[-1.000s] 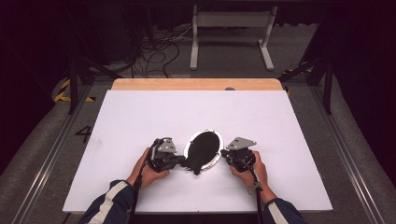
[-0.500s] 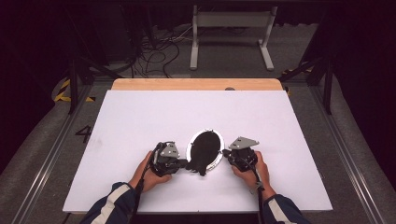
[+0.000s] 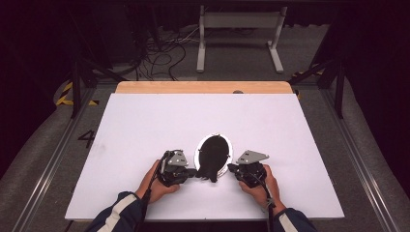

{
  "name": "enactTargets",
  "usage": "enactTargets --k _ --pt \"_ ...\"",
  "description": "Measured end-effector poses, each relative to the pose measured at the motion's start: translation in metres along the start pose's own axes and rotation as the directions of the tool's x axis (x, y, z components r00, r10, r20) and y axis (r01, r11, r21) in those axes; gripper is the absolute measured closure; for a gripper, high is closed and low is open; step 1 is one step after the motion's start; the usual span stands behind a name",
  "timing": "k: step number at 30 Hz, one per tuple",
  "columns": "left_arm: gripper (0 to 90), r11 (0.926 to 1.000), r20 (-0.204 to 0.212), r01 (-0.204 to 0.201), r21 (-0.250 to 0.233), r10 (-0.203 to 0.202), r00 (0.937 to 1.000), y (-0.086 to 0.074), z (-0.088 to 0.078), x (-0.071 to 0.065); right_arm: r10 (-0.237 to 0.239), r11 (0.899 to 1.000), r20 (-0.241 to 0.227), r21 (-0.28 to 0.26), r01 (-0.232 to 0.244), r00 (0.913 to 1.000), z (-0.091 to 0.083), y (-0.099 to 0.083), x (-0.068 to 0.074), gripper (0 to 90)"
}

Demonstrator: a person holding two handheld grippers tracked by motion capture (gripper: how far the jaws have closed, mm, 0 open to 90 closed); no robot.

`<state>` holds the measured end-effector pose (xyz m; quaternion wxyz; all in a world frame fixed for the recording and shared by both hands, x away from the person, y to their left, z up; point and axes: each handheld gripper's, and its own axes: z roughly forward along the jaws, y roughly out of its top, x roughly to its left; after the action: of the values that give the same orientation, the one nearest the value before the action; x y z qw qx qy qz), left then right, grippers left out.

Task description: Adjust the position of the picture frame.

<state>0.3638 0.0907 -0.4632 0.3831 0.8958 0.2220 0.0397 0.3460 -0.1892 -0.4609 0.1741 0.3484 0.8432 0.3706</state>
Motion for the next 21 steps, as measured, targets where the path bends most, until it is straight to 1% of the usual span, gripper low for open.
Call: enactTargets --k 1,2,3,4,7,8,9,12,15,17,20,21 --pt "89.7 1.0000 -0.003 -0.002 0.000 0.002 1.0000 0.000 0.000 0.000 0.002 1.000 0.009 -0.002 -0.002 1.0000 0.001 0.000 0.000 90.0" --pt "89.8 1.0000 -0.002 0.002 -0.001 -0.002 1.0000 0.000 0.001 0.000 -0.006 1.000 0.021 -0.001 0.006 0.9998 0.002 0.001 -0.001 90.0" --pt "89.8 1.0000 -0.005 -0.002 -0.001 0.002 1.0000 0.001 0.001 0.000 -0.010 1.000 0.034 0.000 0.010 0.9994 0.003 0.002 -0.001 90.0" --pt "89.8 1.0000 -0.004 0.003 -0.002 -0.003 1.0000 0.001 0.001 0.000 -0.009 1.000 0.043 0.001 0.009 0.9990 0.004 0.004 -0.003 90.0" --pt "89.9 1.0000 -0.026 -0.009 0.002 0.009 0.9996 0.003 0.003 -0.002 0.007 1.000 0.054 -0.002 -0.007 0.9985 0.008 0.006 -0.008 90.0" --pt "89.8 1.0000 -0.026 -0.009 0.002 0.009 0.9996 0.003 0.003 -0.002 0.007 1.000 0.054 -0.002 -0.007 0.9985 0.008 0.006 -0.008 90.0" --pt "89.8 0.9998 -0.028 -0.018 0.001 0.018 0.9995 0.004 0.003 -0.002 0.010 1.000 0.056 -0.002 -0.010 0.9984 0.009 0.007 -0.008 90.0" --pt "89.8 0.9999 -0.024 -0.010 -0.006 0.010 0.9997 0.004 0.004 -0.002 0.010 1.000 0.055 -0.004 -0.010 0.9985 0.009 0.007 -0.009 90.0" --pt "89.8 0.9999 -0.029 -0.013 -0.006 0.013 0.9995 0.004 0.005 -0.002 0.009 1.000 0.058 -0.003 -0.009 0.9983 0.009 0.008 -0.010 90.0" --pt "89.8 0.9999 -0.028 -0.005 -0.009 0.005 0.9996 0.005 0.006 -0.002 0.015 1.000 0.059 -0.004 -0.014 0.9982 0.010 0.008 -0.012 90.0" --pt "89.8 0.9998 -0.036 -0.009 -0.015 0.008 0.9993 0.006 0.008 -0.003 0.022 1.000 0.066 -0.005 -0.022 0.9976 0.011 0.009 -0.014 90.0" --pt "89.8 0.9999 -0.034 -0.001 -0.017 0.001 0.9994 0.007 0.008 -0.004 0.024 1.000 0.069 -0.005 -0.024 0.9974 0.012 0.010 -0.015 90.0"
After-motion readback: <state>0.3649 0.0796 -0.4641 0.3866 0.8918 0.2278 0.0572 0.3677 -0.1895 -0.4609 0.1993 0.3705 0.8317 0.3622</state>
